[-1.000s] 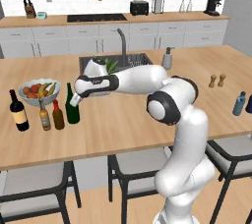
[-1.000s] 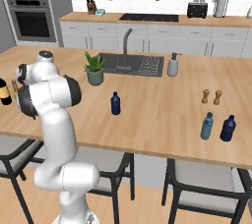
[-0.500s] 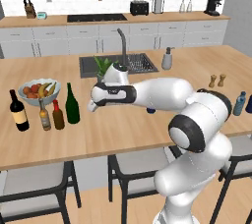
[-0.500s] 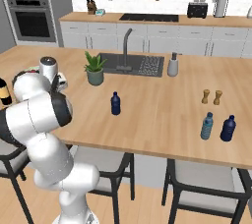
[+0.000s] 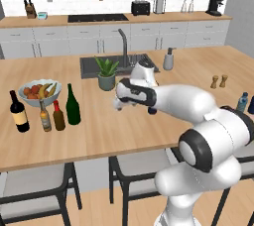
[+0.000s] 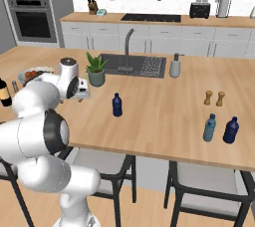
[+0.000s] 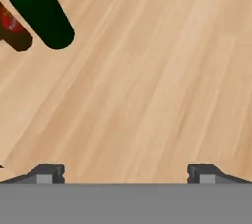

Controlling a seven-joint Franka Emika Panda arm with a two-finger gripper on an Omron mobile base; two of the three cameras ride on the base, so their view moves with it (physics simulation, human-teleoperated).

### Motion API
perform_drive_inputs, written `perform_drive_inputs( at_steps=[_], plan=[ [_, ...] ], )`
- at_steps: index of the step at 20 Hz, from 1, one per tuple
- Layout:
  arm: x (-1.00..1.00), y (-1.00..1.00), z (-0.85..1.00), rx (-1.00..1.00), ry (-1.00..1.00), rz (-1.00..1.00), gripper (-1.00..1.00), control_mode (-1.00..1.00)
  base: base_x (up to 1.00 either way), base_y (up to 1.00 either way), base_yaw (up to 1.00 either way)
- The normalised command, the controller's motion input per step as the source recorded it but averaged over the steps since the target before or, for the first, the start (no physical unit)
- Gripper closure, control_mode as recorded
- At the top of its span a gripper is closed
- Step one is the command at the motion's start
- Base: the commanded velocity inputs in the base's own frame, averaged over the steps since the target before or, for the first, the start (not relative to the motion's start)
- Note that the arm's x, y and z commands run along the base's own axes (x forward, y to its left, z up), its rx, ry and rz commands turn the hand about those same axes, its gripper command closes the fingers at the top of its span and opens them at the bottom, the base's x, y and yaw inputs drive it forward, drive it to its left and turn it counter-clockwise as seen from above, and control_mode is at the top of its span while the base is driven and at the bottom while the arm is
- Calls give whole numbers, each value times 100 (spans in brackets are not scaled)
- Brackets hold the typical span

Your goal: Move the plastic bottles in the middle to the plastics group, and the glass bottles in the middle to the glass group.

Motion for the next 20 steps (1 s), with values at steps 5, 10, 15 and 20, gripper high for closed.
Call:
perform_drive_inputs(
  at_steps=[5,10,15,20],
  plan=[
    [-7,-83,4,-6,23,-43,-100,-100,0,0,0],
    [2,-79,0,-22,12,-42,-100,-100,0,0,0],
    [5,-78,0,-19,5,-40,-100,-100,0,0,0],
    [-33,-63,0,10,-6,-9,-100,-100,0,0,0]
  ],
)
